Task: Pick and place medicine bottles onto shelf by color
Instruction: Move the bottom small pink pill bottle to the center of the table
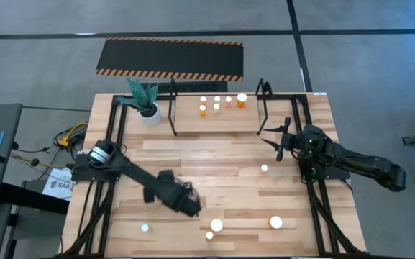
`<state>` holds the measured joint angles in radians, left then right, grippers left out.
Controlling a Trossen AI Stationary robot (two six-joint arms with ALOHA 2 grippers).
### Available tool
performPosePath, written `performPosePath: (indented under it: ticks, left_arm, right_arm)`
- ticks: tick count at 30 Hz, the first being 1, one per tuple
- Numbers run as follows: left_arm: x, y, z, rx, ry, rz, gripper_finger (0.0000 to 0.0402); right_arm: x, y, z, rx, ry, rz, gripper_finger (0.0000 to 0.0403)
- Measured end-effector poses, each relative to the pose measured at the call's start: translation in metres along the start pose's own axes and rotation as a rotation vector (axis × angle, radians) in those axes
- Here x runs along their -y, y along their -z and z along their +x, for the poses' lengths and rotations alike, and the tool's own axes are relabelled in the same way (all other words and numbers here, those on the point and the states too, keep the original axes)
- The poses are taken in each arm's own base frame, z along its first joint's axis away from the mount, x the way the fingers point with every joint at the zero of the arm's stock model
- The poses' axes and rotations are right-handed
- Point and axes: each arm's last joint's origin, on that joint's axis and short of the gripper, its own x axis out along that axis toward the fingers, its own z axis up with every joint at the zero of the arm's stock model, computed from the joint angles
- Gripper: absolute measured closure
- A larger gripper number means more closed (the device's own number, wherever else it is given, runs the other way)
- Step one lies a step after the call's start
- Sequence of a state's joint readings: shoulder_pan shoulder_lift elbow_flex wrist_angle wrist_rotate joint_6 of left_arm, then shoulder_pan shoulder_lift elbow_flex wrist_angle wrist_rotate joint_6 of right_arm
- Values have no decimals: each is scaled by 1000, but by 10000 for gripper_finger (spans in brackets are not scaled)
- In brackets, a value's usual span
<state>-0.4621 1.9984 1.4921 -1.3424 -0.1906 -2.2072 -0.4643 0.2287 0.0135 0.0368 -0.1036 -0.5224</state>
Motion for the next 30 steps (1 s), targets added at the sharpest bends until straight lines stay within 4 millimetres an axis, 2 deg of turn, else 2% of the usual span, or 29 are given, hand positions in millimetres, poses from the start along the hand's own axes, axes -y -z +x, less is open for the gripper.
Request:
performPosePath:
  ticks: [8,14,22,30]
  left_arm:
    - [49,-68,11,8,64,161,317]
    - [81,-114,24,-22,185,242,317]
    - [107,-150,30,40,359,317,317]
    - [121,-168,30,121,465,523,317]
  right_arm:
    - [0,0,0,0,0,0,196]
    - [0,0,0,0,0,0,196]
    - [0,0,0,0,0,0,196]
    - [0,0,0,0,0,0,196]
